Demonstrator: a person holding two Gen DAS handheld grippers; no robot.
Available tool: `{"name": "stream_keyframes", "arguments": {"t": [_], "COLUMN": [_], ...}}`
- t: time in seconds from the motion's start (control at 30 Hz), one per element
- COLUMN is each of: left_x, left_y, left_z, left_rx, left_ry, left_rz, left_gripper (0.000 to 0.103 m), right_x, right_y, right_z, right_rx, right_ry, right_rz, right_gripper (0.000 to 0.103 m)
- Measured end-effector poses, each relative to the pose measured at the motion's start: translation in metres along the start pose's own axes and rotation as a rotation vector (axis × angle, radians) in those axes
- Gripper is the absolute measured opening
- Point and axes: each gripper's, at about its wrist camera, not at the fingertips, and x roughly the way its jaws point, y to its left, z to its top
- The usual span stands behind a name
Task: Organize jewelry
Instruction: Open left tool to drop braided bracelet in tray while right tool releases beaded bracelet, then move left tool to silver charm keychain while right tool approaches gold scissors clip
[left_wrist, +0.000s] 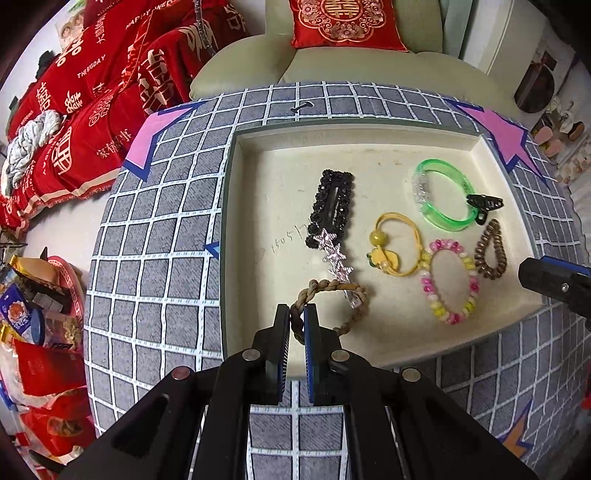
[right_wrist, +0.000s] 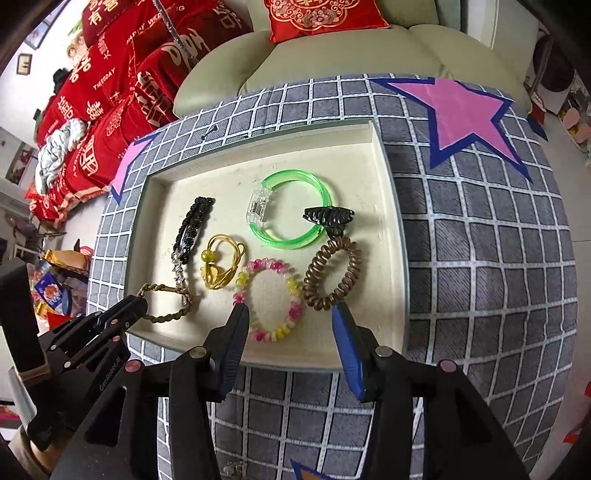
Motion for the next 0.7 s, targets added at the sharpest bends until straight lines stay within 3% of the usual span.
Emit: {"name": "stream_keyframes", "arguments": {"t": [0.33,0.7], "left_x": [-0.021,-0.039], "left_y": [0.006,0.01], "left_z": [-0.024,-0.065], "left_rx": [-0.03,-0.042], "left_ry": [0.0,0.013], "left_rz": [-0.036,-0.044], "left_gripper": [0.015,0.015], "right_x": [-0.032,-0.044], "right_y": [-0.007,-0.011], "right_z": [-0.027,-0.075], "right_rx": [0.032,0.05], "right_ry": [-0.031,-0.002], "right_rz": [0.033,0.043], "right_gripper": [0.06,0.069]}}
